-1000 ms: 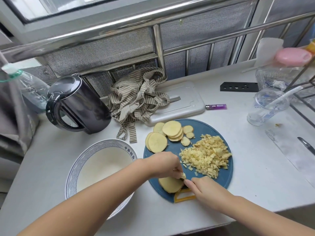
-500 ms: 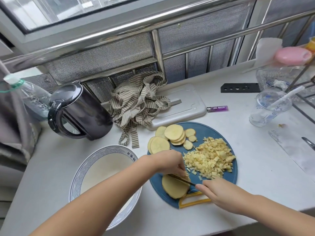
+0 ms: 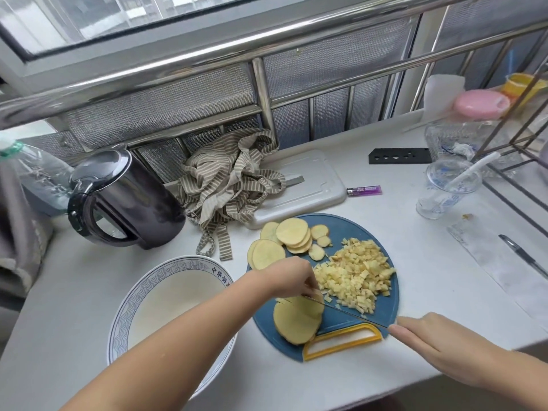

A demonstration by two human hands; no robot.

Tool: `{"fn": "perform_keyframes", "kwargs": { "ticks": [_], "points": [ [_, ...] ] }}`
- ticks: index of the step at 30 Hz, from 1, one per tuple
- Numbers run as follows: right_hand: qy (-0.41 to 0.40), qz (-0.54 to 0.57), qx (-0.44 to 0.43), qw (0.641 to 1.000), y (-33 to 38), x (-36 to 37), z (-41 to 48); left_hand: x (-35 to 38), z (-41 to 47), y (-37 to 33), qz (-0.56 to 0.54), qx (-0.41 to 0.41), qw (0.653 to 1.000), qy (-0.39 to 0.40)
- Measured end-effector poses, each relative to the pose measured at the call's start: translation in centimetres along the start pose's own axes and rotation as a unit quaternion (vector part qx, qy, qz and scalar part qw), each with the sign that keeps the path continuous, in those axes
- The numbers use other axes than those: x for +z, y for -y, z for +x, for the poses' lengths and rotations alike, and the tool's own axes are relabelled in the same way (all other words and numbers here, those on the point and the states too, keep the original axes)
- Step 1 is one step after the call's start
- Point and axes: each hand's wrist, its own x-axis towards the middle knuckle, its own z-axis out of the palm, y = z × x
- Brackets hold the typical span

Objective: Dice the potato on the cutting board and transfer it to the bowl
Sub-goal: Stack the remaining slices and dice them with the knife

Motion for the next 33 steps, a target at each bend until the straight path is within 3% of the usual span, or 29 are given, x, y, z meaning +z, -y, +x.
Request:
{"fn": "perform_keyframes", "kwargs": {
  "ticks": [6,14,22,25,28,33],
  "points": [
    [-0.076,0.071,0.052,0.993,-1.5,-0.4,-3.1,1.1,-0.3,0.6,0.003,0.021,0.999,-0.035],
    [-0.154,0.154,0.062,0.974,0.7,0.1,0.2,6.2,-2.5,1.3,0.045,0.062,0.988,-0.134],
    [-0.147,0.173,0.03,0.973,2.4,0.2,2.3,9.9,-4.2,-0.8,0.017,-0.028,0.992,-0.118],
    [-0.137,0.172,0.02,0.975,2.7,0.5,2.7,10.3,-4.5,-1.5,-0.045,-0.06,0.979,-0.192],
    [-0.108,0.164,0.021,0.98,3.3,1.1,2.7,11.3,-5.7,-2.0,-0.111,-0.093,0.942,-0.302],
    [-0.068,0.115,-0.007,0.991,3.8,3.3,3.0,10.5,-7.7,-2.1,-0.16,-0.173,0.909,-0.342]
  ]
}}
